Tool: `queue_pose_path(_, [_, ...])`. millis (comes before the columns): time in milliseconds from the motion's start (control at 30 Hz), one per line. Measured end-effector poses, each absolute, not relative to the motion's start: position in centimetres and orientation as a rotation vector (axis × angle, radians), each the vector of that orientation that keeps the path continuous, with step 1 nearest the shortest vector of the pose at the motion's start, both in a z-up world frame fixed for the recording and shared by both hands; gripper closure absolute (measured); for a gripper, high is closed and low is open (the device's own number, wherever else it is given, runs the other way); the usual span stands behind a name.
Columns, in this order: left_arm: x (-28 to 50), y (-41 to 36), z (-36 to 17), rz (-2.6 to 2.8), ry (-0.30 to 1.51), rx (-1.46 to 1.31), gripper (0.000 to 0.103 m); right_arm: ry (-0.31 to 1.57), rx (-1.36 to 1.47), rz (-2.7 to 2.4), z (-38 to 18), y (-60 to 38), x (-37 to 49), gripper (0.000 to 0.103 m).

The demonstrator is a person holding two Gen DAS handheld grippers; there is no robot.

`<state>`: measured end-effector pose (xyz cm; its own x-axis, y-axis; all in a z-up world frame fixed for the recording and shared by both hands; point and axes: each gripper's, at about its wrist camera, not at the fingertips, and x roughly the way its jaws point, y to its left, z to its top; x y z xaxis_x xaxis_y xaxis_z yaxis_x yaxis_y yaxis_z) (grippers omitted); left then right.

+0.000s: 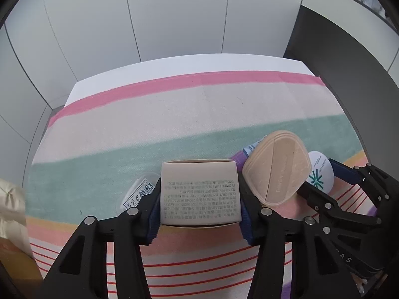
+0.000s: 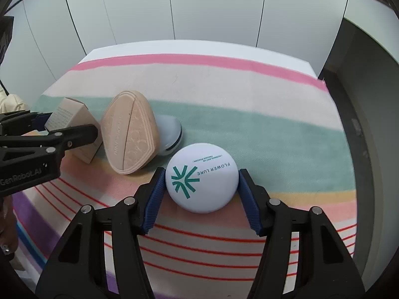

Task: Organize objects
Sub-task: 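Grasp the beige square box with the left tool while the right tool grasps the white round compact, then lift the beige box with the left tool while the right tool carries the compact toward the cardboard box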

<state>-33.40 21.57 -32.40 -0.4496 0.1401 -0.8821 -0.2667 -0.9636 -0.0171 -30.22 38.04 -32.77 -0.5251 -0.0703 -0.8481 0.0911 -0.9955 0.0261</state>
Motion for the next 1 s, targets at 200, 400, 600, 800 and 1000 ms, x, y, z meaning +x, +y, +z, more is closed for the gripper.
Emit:
queue_pose_path(200, [-32.8,20.7,-31.8,2.493,0.178,-1.494,0.051,0.004,1.5,-2.663,-32.7,38.9,-30.0,0.043])
queue_pose_path(400, [-32.3,20.5,-30.9,2.501,0.174,-1.495,0.051,0.007,1.521,-2.669,-32.4,38.9,-29.7,0.043])
queue_pose_path(600, [-31.4,19.9,-29.8,2.513,0.188,-1.494,0.051,0.028,1.516,-2.67,-31.8,38.3,-29.6,0.043])
queue_pose_path(800, [-30.8,19.5,-28.2,2.539,0.192,-1.498,0.051,0.037,1.522,-2.684,-30.5,38.1,-29.8,0.043])
queue_pose_path(1000, [-30.3,18.4,-25.0,2.572,0.147,-1.487,0.051,0.014,1.496,-2.729,-26.9,38.4,-29.7,0.043])
